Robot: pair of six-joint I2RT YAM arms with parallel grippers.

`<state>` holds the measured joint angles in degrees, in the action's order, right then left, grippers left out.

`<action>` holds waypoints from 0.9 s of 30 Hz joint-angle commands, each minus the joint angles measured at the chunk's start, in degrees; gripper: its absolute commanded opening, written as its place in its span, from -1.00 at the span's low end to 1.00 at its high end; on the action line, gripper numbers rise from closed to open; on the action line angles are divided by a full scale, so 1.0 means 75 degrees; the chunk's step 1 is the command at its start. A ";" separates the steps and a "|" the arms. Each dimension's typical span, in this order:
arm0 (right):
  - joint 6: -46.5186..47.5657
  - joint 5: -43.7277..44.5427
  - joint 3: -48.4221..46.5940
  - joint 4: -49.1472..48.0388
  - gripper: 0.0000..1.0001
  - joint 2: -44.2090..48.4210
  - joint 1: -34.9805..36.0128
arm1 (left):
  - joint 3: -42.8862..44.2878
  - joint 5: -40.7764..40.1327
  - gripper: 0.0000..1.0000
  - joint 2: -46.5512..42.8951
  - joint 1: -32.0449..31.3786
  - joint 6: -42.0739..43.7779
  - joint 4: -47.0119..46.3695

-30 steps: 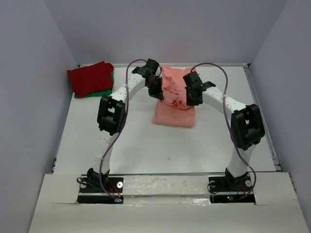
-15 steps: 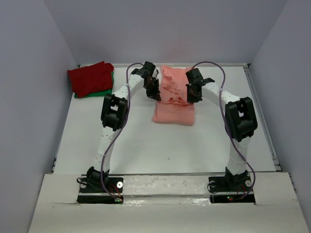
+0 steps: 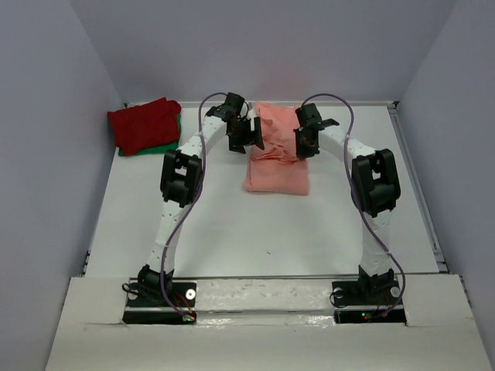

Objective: Fold and stack the t-shirts

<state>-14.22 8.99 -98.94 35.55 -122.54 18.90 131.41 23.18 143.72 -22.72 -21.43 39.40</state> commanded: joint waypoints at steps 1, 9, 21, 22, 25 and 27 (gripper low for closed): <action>0.0395 0.0077 -0.0566 -0.0275 -0.79 -0.0080 -0.0140 | -0.0292 -0.0219 0.77 -0.1032 0.0029 0.0408 -0.0668; 0.1180 0.0804 -0.1794 0.0075 0.08 0.0097 -0.0140 | -0.1502 -0.0735 0.78 -0.2625 -0.0134 0.0490 -0.1174; 0.0548 -0.0249 -0.0076 0.0148 -0.66 0.1362 -0.0035 | -0.3565 -0.1087 0.58 -0.3977 -0.0849 0.0362 -0.1444; 0.0490 -0.0285 0.0030 0.0147 -0.82 0.1362 0.0035 | -0.3507 -0.1063 0.46 -0.3871 -0.0908 0.0338 -0.1444; 0.0361 -0.0379 0.0265 0.0123 -1.00 0.1269 0.0035 | -0.2934 -0.1063 -0.73 -0.3227 -0.1084 0.0221 -0.1071; 0.0349 -0.0472 0.0359 0.0076 -1.00 0.1257 0.0035 | -0.2664 -0.1122 -1.00 -0.2816 -0.1166 0.0209 -0.0940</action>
<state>-10.39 7.94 -97.41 37.32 -113.71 18.52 107.85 15.40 117.56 -30.39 -19.70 29.89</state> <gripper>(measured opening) 0.010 0.063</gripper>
